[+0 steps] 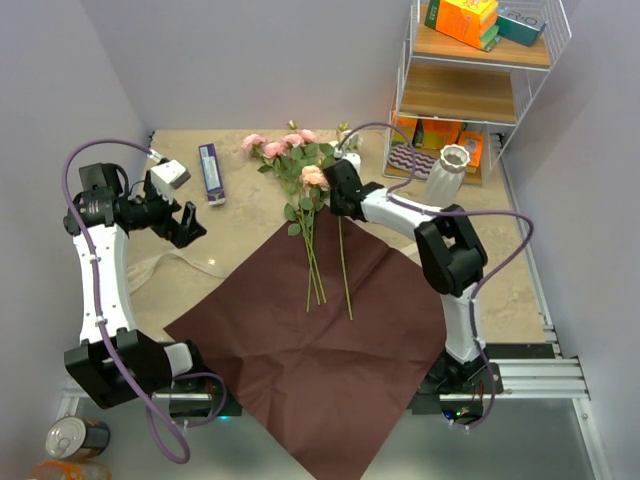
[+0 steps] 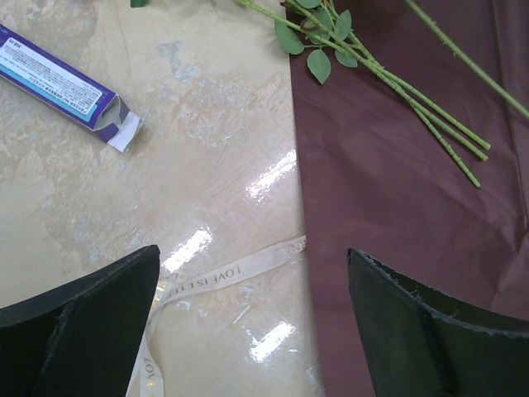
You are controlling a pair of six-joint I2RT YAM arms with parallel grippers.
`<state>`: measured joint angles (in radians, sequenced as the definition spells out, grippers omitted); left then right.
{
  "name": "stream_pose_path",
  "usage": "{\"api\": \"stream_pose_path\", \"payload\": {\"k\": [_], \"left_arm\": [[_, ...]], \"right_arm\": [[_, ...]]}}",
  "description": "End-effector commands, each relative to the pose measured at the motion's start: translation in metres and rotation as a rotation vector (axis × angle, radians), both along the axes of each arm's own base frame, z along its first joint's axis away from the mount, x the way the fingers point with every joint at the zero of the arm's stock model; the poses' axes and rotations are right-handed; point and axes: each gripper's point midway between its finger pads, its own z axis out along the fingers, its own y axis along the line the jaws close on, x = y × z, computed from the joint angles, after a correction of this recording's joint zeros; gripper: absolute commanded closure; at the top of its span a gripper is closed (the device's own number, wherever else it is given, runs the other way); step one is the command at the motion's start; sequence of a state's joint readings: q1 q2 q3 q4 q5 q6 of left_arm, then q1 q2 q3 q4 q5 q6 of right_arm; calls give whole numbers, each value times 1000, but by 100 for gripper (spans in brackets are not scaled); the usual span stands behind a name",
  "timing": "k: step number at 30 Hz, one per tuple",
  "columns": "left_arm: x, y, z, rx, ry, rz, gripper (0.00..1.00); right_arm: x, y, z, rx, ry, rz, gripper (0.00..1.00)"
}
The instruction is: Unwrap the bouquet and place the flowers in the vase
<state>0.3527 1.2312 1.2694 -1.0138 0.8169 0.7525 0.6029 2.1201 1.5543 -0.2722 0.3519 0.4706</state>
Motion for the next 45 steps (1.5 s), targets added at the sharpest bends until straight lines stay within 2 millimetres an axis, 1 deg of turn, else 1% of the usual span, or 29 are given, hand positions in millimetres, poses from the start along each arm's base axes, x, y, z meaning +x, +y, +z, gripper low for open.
{"api": "stream_pose_path", "payload": {"k": [1, 2, 3, 4, 6, 7, 8, 9, 10, 11, 12, 13, 14, 15, 20, 21, 22, 23, 24, 25, 26, 27, 29, 31, 34, 38, 40, 44, 45], "left_arm": [[-2, -2, 7, 16, -38, -13, 0], [-2, -2, 7, 11, -39, -17, 1], [-2, -2, 7, 11, -39, -17, 1], [-1, -3, 7, 5, -38, -18, 1], [0, -3, 9, 0, -35, -17, 0], [0, -3, 7, -8, -20, -15, 0], [1, -4, 10, -14, -23, -21, 1], [1, -3, 10, -20, -18, -20, 1], [1, -4, 9, -24, -15, -22, 1], [1, -3, 10, -27, -19, -20, 1], [1, -2, 10, -26, -19, -19, 1], [2, -2, 9, -26, -20, -21, 1], [2, -1, 9, -24, -22, -19, 1], [2, -1, 8, -24, -20, -19, 1], [6, 2, 5, -30, -14, -18, 1], [7, 2, 5, -32, -12, -18, 0], [7, 2, 4, -36, -10, -22, 1], [8, 2, 3, -40, -8, -22, 1], [9, 2, 4, -41, -8, -23, 1], [10, 2, 3, -40, -9, -23, 1], [10, 2, 3, -43, -10, -24, 1], [11, 3, 3, -41, -13, -25, 1], [13, 3, 2, -46, -13, -28, 1], [13, 3, 2, -49, -12, -28, 1], [13, 2, 3, -49, -16, -33, 1], [15, 6, 4, -36, -20, -28, 1], [15, 6, 3, -48, -7, -33, 1], [17, 4, 9, -57, -4, -64, 1], [17, 4, 9, -57, 1, -63, 0]], "right_arm": [[14, -8, 121, 90, -254, -38, 100], [12, -10, 151, 113, -306, -34, 100], [15, -12, 176, 108, -351, -22, 100], [16, -14, 196, 105, -387, -22, 100], [15, -21, 254, 96, -496, 0, 100], [12, -25, 276, 98, -545, 4, 100], [10, -34, 296, 92, -601, -15, 100], [0, -46, 337, 102, -735, -17, 100], [-6, -56, 356, 100, -814, -35, 100], [-13, -72, 373, 87, -894, -85, 100], [-31, -94, 405, 87, -1046, -130, 100], [-37, -104, 415, 77, -1102, -153, 100], [-44, -115, 427, 27, -1156, -164, 100], [-48, -127, 440, 25, -1202, -211, 100], [-64, -165, 474, -73, -1298, -310, 100], [-71, -174, 487, -64, -1346, -346, 100], [-74, -185, 493, -74, -1361, -400, 100], [-76, -191, 498, -89, -1379, -425, 100], [-84, -202, 515, -112, -1422, -468, 100], [-87, -208, 521, -135, -1434, -492, 100], [-83, -214, 521, -212, -1426, -517, 100], [-93, -224, 535, -198, -1479, -581, 100], [-96, -239, 539, -252, -1513, -677, 100], [-97, -247, 544, -272, -1529, -724, 100], [-94, -256, 545, -280, -1543, -745, 100], [-91, -273, 543, -283, -1557, -802, 100], [-95, -277, 547, -266, -1581, -824, 100], [-93, -289, 553, -225, -1588, -843, 100], [-95, -291, 556, -221, -1603, -850, 100]]}}
